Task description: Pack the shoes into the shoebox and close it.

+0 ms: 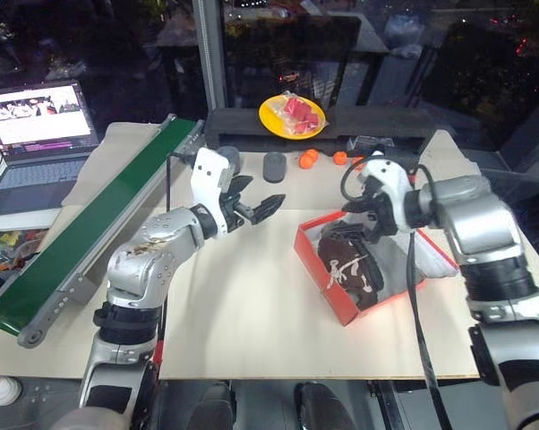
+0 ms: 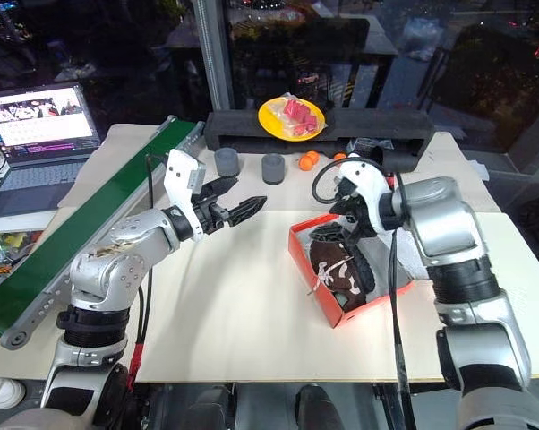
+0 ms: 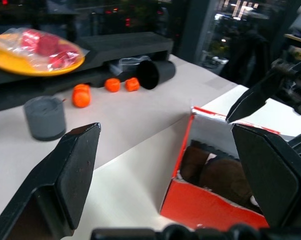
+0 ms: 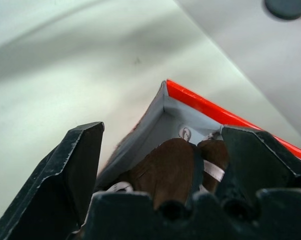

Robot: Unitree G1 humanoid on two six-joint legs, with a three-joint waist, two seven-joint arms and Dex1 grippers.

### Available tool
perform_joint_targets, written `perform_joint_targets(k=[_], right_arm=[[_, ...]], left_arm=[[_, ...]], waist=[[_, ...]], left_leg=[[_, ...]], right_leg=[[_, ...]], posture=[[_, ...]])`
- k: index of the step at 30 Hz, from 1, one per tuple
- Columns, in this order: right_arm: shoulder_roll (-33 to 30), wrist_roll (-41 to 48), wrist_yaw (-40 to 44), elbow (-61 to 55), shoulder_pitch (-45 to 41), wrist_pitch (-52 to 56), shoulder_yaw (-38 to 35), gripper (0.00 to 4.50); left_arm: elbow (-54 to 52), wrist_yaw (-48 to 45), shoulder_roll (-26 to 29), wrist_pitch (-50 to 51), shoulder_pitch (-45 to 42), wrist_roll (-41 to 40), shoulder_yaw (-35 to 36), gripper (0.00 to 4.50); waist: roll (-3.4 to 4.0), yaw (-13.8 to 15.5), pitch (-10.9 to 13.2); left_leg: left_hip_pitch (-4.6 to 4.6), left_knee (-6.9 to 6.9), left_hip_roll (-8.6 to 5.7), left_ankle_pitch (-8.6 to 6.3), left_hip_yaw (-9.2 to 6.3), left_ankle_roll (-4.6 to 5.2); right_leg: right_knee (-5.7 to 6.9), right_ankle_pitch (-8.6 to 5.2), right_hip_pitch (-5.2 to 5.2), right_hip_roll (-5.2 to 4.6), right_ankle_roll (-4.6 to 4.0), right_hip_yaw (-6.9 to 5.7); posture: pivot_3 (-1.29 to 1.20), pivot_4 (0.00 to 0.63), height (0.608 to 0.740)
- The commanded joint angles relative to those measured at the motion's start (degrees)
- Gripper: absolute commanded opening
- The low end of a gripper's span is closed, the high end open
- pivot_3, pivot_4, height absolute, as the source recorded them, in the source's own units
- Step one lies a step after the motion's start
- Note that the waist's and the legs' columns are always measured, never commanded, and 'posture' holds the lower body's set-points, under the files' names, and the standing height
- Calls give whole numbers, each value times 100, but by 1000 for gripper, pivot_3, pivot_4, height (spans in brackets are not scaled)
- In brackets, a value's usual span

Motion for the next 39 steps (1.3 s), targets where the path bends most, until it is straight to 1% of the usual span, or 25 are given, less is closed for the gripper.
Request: perform_joint_targets(k=[1, 2, 3, 4, 5, 6, 7, 8, 11, 14, 17, 20, 24, 32, 39], right_arm=[[-432, 377, -284, -1037, 283, 795, -619, 4190], [-472, 492, -343, -1214, 352, 977, -711, 3918], [-505, 623, -383, -1440, 435, 1193, -814, 3813], [-555, 778, -421, -1753, 573, 1443, -934, 3377], [-589, 910, -464, -2058, 730, 1660, -1031, 3150], [-575, 1042, -533, -2305, 869, 1857, -1112, 2720], [-521, 1120, -636, -2449, 989, 1947, -1135, 2431], [-449, 1172, -759, -2518, 1084, 1972, -1119, 2032], [-305, 1247, -1077, -2702, 1483, 1793, -755, 1031], [-52, 1353, -1340, -2732, 1682, 1709, -598, 72], [121, 1406, -1557, -2547, 1758, 1513, -465, 72], [186, 1306, -1721, -2108, 1812, 1111, -262, 72], [74, 1233, -1807, -1758, 1892, 690, -34, 72], [-107, 1089, -1865, -910, 2166, -54, 157, 72], [-91, 921, -1930, -401, 2315, -576, 506, 72]], left_arm=[[191, -304, 23, -248, -331, 80, -109, 4500], [244, -357, 29, -270, -367, 93, -132, 4500], [309, -413, 25, -298, -409, 109, -153, 4500], [415, -477, 2, -330, -477, 125, -176, 4500], [535, -542, -23, -374, -553, 156, -213, 4500], [653, -602, -47, -416, -625, 185, -251, 4500], [756, -653, -76, -453, -685, 205, -281, 4500], [832, -692, -99, -480, -728, 226, -303, 4500], [975, -828, -127, -543, -816, 287, -384, 4500], [888, -1006, -58, -446, -821, 204, -390, 4500], [676, -1230, 154, -265, -737, 153, -440, 4500], [476, -1330, 334, -146, -660, 160, -501, 4500], [342, -1291, 378, -31, -623, 140, -449, 4500], [185, -1252, 467, 115, -586, 148, -364, 4500], [56, -1220, 534, 205, -570, 134, -338, 4500]], waist=[[0, 9, 1], [0, 15, 1], [0, 17, 1], [0, 17, 1], [0, 18, 1], [0, 24, 1], [0, 11, 1], [0, 21, 1], [-1, 14, 0], [0, -9, 1], [1, -18, 2], [2, -12, 2], [2, 6, 2], [2, 17, 2], [1, 37, 1]], left_leg=[[-2, 2, -1, 0, 0, 0], [-3, 3, -1, 0, 0, 0], [-4, 3, -1, 0, 0, 0], [-4, 2, -1, 0, 0, 0], [-6, 2, -1, 0, 0, 0], [-7, 1, -1, 0, 0, 0], [-6, 0, 0, 0, -1, 1], [-6, 1, -1, -1, 1, 1], [-5, 7, 0, 0, 1, 2], [-4, 6, 0, 0, 2, 2], [-7, 4, 1, 0, 1, 2], [-8, 6, 0, 0, 1, 2], [-7, 7, 0, 0, 2, 2], [-3, 7, 0, 0, 1, 2], [1, 9, 0, 0, 0, 2]], right_leg=[[-2, -1, -1, 0, 2, 0], [-2, -1, -1, -1, 2, 0], [-3, -1, -1, -1, 2, 0], [-5, -1, -1, -1, 2, 1], [-6, -1, -2, -1, 2, 1], [-5, -1, -2, -1, 2, 1], [-5, -1, -2, -1, 2, 0], [-5, -1, -3, 0, 2, 2], [-4, -5, 0, 0, 10, 2], [-4, -12, 1, 0, 22, 3], [-2, -12, -5, 1, 21, 5], [-2, -12, -6, 0, 21, 4], [-3, -12, -3, 0, 22, 4], [-4, -12, 3, 0, 23, 3], [-6, -13, 12, 0, 24, 3]], posture=[[0, 150, 740], [0, 150, 740], [0, 150, 740], [0, 150, 740], [0, 150, 740], [0, 150, 740], [0, 150, 740], [0, 150, 740], [0, 150, 740], [0, 150, 740], [0, 150, 740], [0, 150, 740], [0, 150, 740], [0, 150, 740], [0, 150, 740]])
